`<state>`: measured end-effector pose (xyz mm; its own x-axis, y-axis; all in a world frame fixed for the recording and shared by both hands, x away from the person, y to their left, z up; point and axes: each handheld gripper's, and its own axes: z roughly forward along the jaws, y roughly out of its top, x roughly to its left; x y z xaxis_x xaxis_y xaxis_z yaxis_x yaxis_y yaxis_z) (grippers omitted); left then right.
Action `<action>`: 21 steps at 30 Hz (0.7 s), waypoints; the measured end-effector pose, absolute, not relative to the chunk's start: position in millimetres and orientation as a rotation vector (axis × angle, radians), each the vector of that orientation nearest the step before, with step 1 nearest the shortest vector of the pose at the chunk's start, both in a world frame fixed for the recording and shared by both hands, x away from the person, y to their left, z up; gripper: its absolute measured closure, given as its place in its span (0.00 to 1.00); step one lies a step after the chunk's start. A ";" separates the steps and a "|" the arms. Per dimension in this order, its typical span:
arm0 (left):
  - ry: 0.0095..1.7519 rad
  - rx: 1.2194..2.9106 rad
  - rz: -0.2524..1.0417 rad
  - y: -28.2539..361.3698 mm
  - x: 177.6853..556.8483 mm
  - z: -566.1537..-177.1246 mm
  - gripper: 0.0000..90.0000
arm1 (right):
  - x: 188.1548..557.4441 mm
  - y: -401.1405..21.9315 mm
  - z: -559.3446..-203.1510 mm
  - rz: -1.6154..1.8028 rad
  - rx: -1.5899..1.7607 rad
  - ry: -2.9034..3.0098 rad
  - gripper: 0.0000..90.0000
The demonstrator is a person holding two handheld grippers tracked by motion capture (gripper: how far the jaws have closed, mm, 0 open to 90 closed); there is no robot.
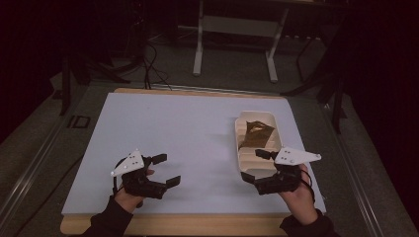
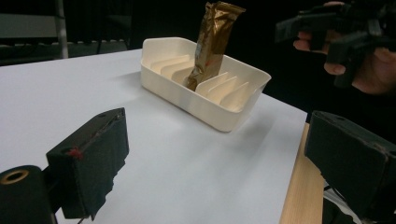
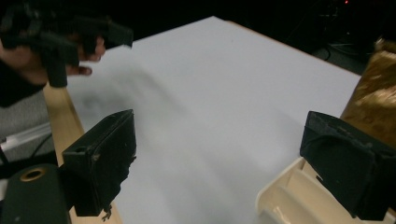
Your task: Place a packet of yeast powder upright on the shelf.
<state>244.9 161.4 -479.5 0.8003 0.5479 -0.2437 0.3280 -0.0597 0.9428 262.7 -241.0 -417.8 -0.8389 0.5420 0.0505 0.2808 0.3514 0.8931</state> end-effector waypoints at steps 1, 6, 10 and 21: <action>0.697 1.665 0.207 161.3 244.8 -479.4 0.08 | 260.7 -240.8 -419.7 1.474 0.735 2.370 0.12; 0.694 1.667 0.205 161.0 244.5 -479.6 0.08 | 253.5 -240.4 -433.9 1.460 0.752 2.400 0.12; 0.696 1.664 0.199 160.4 244.8 -480.2 0.08 | 249.6 -241.7 -444.9 1.462 0.760 2.415 0.12; 0.682 1.677 0.211 158.3 243.7 -480.8 0.08 | 238.0 -252.3 -463.8 1.449 0.763 2.373 0.12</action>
<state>243.7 158.3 -480.8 0.8083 0.5424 -0.2290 0.3178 -0.0745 0.9452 238.0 -252.3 -463.8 -0.8290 0.5569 0.0510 0.2999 0.3657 0.8811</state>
